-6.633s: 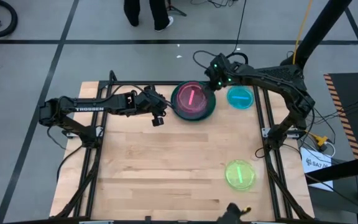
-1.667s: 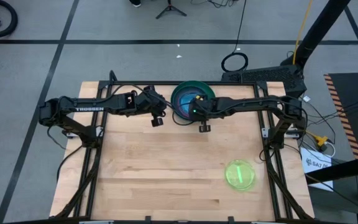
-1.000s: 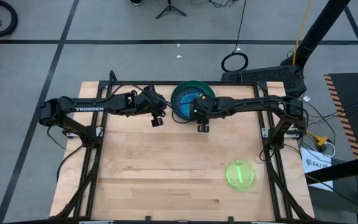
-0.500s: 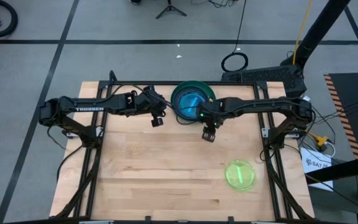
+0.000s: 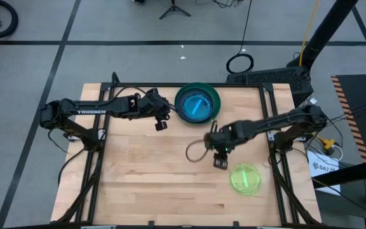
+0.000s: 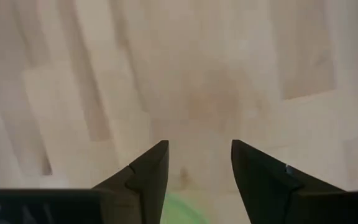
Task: Stack plastic plates
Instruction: Stack the light green plate on top of the light blue plate
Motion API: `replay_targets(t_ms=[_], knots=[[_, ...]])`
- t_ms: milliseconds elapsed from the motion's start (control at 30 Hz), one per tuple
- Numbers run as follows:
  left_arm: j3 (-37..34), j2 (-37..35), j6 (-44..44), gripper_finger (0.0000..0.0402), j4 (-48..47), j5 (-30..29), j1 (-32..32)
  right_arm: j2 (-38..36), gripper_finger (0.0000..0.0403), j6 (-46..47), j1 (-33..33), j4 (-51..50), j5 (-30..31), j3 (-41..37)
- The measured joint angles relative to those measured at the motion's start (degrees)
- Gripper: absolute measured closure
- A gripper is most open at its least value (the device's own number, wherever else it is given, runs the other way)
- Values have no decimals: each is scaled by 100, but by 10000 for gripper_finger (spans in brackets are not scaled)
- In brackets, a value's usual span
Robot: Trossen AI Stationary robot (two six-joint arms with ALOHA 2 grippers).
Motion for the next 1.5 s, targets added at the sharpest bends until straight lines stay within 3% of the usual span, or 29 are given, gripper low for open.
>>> replay_targets(t_ms=[133, 400, 700, 867, 1233, 1500], knots=[[2, 0, -48, 254, -6, 3, -121, 0, 236, 211, 505, -124, 64, 0], [1, 0, -50, 254, -4, 3, -272, 2, 236, 457, 1266, -670, 1026, 0], [0, 0, 16, 254, 2, 1, -277, -67, 236, 557, 1516, -836, 1485, -51], [0, 0, 78, 254, 46, 1, -277, -483, 236, 694, 1526, -347, 1623, -620], [0, 0, 97, 254, 62, -1, -277, -1792, 236, 1951, 1554, -62, 1152, -1932], [0, 0, 45, 254, 43, -1, -277, -1741, 236, 2266, 1820, -49, 1152, -1980]])
